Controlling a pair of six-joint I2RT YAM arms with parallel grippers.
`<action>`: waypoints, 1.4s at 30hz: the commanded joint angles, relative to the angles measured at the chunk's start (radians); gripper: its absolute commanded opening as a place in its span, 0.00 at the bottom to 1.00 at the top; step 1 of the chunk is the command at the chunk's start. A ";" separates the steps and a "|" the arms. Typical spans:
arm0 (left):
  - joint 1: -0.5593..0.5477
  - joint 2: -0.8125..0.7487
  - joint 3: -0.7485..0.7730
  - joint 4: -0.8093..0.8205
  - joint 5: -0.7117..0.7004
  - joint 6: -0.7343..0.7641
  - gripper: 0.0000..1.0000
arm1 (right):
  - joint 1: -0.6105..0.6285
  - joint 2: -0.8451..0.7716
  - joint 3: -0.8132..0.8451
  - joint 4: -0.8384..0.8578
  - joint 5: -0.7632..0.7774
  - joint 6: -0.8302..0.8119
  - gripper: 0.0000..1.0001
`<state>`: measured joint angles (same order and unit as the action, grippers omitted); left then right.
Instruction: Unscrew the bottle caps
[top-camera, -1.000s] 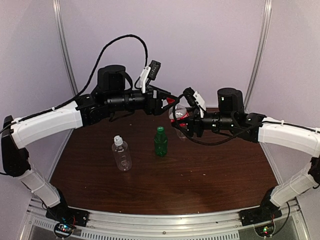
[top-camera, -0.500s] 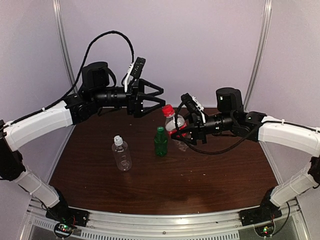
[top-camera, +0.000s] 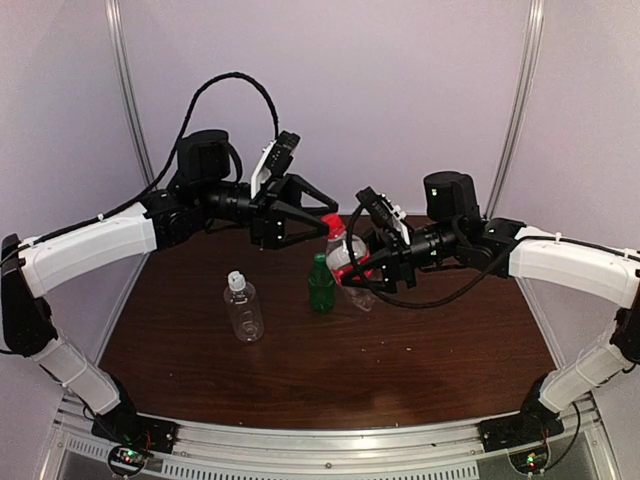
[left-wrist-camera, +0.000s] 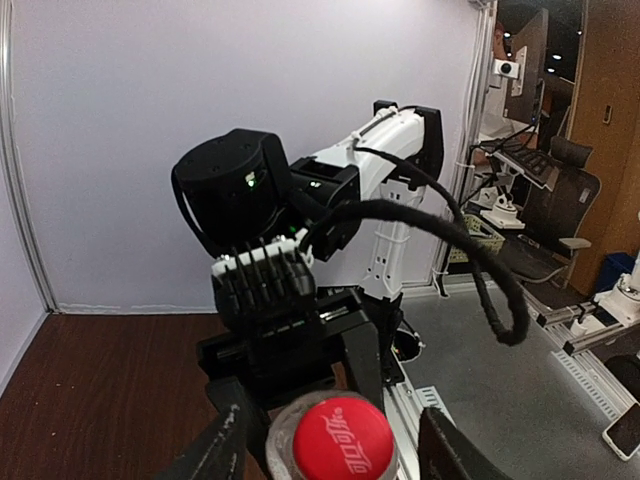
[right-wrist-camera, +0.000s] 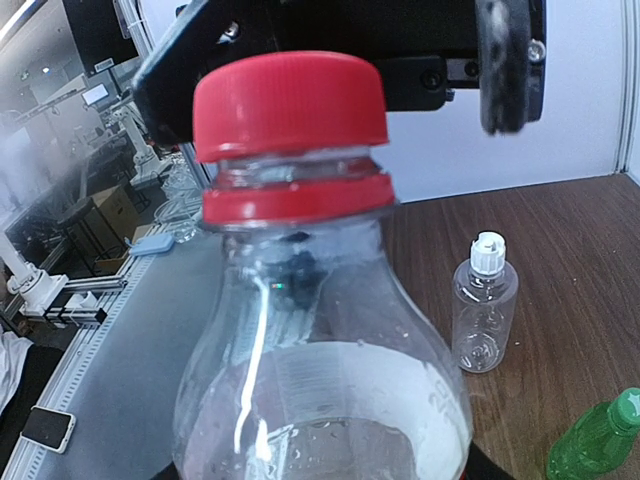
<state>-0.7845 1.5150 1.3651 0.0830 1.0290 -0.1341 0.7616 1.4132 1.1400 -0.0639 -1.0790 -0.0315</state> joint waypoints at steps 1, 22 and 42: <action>0.004 0.026 0.025 0.055 0.047 -0.006 0.58 | -0.002 0.003 0.031 0.021 -0.041 0.017 0.49; -0.055 0.040 0.087 -0.070 -0.502 -0.171 0.23 | 0.000 -0.040 0.004 -0.005 0.525 0.031 0.46; -0.092 0.052 0.106 -0.088 -0.614 -0.254 0.55 | 0.017 -0.077 -0.062 0.048 0.642 0.045 0.45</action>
<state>-0.8837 1.5768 1.4605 -0.0345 0.3599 -0.4370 0.7788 1.3605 1.0874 -0.0231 -0.4362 0.0044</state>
